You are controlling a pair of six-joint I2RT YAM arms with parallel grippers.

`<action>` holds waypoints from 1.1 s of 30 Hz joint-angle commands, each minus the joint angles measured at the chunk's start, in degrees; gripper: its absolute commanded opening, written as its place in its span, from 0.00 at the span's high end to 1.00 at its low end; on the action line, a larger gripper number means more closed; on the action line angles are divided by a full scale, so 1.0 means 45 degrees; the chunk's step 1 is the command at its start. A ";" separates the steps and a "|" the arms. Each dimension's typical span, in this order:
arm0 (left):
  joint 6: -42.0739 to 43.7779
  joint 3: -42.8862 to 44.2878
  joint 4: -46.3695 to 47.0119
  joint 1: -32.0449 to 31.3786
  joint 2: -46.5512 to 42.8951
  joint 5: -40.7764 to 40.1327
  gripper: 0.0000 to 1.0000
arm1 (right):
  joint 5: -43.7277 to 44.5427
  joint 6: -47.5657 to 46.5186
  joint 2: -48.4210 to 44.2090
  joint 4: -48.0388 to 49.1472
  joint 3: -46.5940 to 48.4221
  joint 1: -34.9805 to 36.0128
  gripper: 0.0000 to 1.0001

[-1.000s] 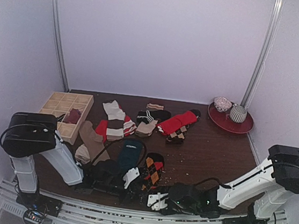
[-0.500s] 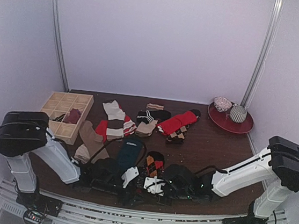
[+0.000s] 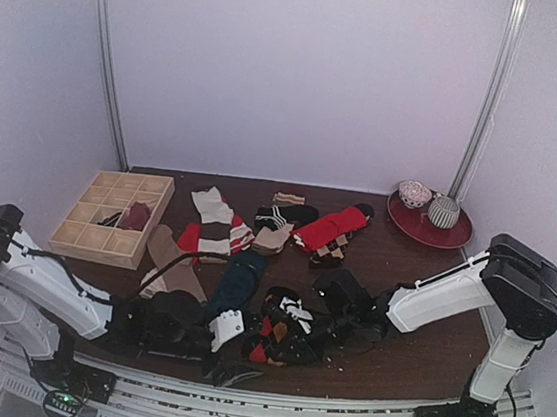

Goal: Roll the socks
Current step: Roll a pair of socks at the center of the board.

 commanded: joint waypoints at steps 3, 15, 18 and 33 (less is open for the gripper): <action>0.1680 0.0572 0.1087 0.0046 0.1767 0.0519 0.19 | 0.0818 0.0886 0.1894 -0.3748 -0.0009 -0.0370 0.86; 0.1482 0.0114 0.2843 0.0359 0.3126 -0.0365 0.35 | 0.0582 0.0767 0.1939 -0.3972 0.0129 -0.0444 0.86; 0.1626 -0.0015 0.3006 0.0378 0.3042 -0.0591 0.34 | 0.0559 0.0765 0.1958 -0.3923 0.0104 -0.0445 0.86; 0.1359 -0.0021 0.3072 0.1033 0.3667 0.0182 0.43 | 0.0504 0.0764 0.2117 -0.3915 0.0144 -0.0464 0.86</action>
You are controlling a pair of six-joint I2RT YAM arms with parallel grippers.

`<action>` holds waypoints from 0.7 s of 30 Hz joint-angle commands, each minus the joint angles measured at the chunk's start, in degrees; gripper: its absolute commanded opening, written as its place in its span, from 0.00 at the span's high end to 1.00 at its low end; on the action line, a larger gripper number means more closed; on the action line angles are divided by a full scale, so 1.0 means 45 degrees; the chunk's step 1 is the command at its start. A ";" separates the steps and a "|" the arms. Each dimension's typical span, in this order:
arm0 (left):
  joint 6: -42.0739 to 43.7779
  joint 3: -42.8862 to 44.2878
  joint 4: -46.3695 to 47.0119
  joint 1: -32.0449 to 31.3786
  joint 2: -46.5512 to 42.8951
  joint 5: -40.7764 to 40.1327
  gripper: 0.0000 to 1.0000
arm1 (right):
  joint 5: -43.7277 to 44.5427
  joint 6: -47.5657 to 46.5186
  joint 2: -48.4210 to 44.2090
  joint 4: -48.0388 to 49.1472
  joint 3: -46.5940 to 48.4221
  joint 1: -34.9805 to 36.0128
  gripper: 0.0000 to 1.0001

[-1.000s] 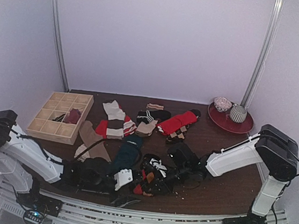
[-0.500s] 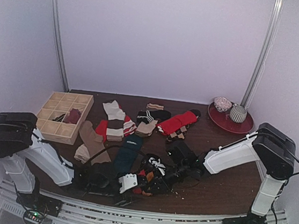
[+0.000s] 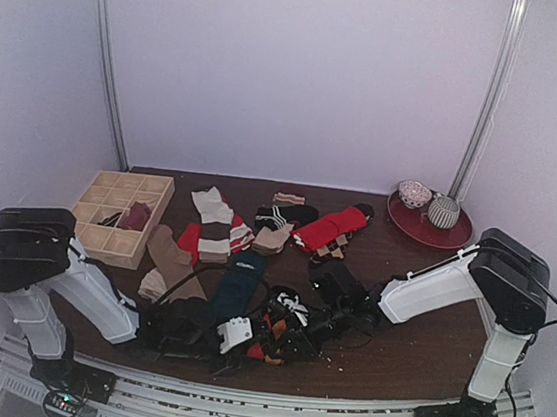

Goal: Roll the socks
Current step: Roll a pair of socks at the center of the board.

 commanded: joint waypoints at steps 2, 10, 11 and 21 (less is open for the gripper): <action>-0.0119 0.0003 0.0510 0.0081 0.0304 0.0429 0.40 | 0.1838 0.0045 0.1343 -0.3034 -0.0814 -0.0031 0.86; -0.0070 0.0183 0.0358 0.0081 0.0338 0.0654 0.49 | 0.1894 0.0069 0.1360 -0.3084 -0.0773 -0.0028 0.86; -0.0072 0.0245 0.0314 0.0081 0.0384 0.0705 0.52 | 0.1911 0.0069 0.1377 -0.3094 -0.0756 -0.0039 0.86; -0.1124 0.0710 -0.1013 0.0100 0.0679 0.1139 1.00 | 0.2457 0.0021 0.1264 -0.3187 -0.0687 -0.0033 0.84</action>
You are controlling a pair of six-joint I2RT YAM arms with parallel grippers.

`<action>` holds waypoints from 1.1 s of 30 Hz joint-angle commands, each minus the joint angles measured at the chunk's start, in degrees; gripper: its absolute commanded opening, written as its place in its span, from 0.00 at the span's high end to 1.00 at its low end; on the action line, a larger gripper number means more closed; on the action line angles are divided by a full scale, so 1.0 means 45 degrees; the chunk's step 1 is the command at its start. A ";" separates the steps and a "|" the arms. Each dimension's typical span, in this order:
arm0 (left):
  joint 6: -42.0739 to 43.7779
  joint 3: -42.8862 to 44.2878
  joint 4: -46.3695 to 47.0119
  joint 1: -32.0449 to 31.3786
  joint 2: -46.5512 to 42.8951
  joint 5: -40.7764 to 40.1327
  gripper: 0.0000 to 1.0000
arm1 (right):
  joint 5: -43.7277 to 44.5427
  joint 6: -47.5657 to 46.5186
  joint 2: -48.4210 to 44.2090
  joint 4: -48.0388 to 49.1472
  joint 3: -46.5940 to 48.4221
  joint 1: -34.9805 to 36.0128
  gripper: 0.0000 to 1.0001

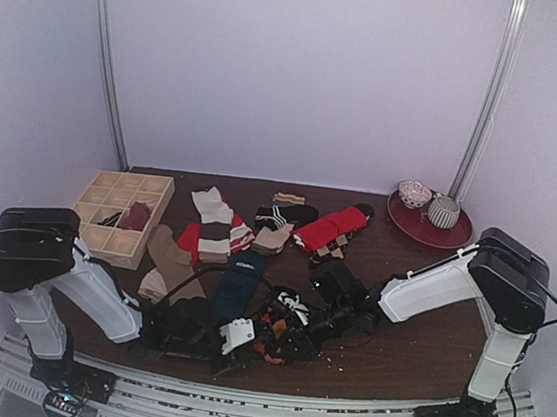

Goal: Roll the socks
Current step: Roll a pair of socks at the center of the board.

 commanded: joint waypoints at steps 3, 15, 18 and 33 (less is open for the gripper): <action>-0.1858 0.0493 -0.1575 0.0085 0.0516 0.0700 1.00 | 0.2736 -0.0101 0.0745 -0.2623 -0.0907 0.0050 0.75; -0.4976 -0.0047 -0.2059 0.0242 0.2758 0.2615 1.00 | 0.6449 -0.3754 -0.5039 0.3523 -0.4042 0.1542 0.40; -0.5258 -0.0239 -0.2042 0.0390 0.2919 0.2924 1.00 | 0.8422 -0.6216 -0.5556 0.4874 -0.5056 0.3139 0.29; -0.5087 -0.0205 -0.2325 0.0574 0.2884 0.3333 1.00 | 1.3093 -0.7319 -0.3426 0.4566 -0.4098 0.4926 0.40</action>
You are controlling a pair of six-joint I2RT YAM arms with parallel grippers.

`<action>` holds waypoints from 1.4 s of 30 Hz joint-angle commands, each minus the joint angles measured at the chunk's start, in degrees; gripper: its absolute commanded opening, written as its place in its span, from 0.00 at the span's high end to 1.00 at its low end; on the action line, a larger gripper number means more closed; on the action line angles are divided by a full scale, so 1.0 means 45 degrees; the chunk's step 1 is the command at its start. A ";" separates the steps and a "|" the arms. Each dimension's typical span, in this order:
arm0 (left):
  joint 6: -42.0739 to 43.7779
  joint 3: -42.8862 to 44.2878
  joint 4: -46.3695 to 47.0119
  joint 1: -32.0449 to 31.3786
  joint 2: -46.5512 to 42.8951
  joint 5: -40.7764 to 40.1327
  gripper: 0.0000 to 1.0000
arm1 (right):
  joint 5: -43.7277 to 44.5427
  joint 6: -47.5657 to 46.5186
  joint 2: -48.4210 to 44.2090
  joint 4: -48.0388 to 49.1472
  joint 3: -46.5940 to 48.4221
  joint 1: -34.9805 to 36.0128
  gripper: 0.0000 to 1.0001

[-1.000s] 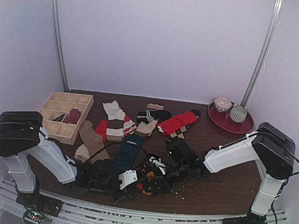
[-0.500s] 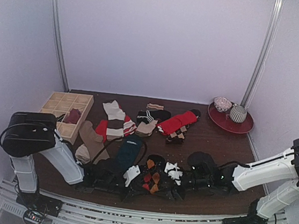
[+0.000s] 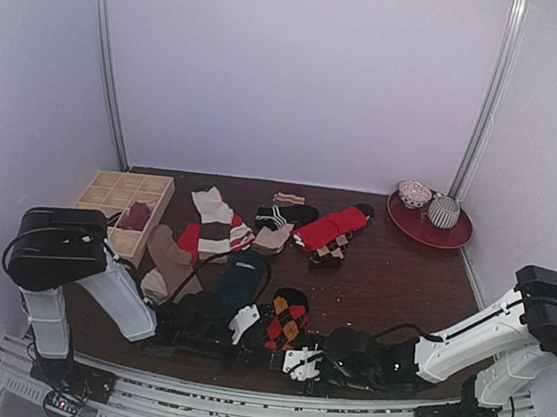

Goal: Roll the socks
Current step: Roll a pair of socks at the center of the board.

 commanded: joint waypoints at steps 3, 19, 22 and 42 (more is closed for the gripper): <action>-0.0190 -0.0735 -0.4331 -0.0130 0.1045 0.0589 1.00 | 0.0873 -0.0136 0.0422 -0.0504 0.0813 -0.0058 0.55; 0.1505 -0.0676 -0.4824 -0.0145 -0.1164 -0.1734 0.42 | -0.5261 0.3770 0.1404 -0.4523 0.1996 -0.2802 0.86; 0.2396 -0.0420 -0.5302 -0.0212 -0.2322 -0.3288 0.32 | -0.7261 0.4595 0.1897 -0.5405 0.2419 -0.3829 0.85; 0.6933 0.0427 -0.0399 -0.0711 -0.1612 -0.3139 0.31 | -1.0143 0.6937 0.4137 -0.6474 0.3029 -0.5902 0.85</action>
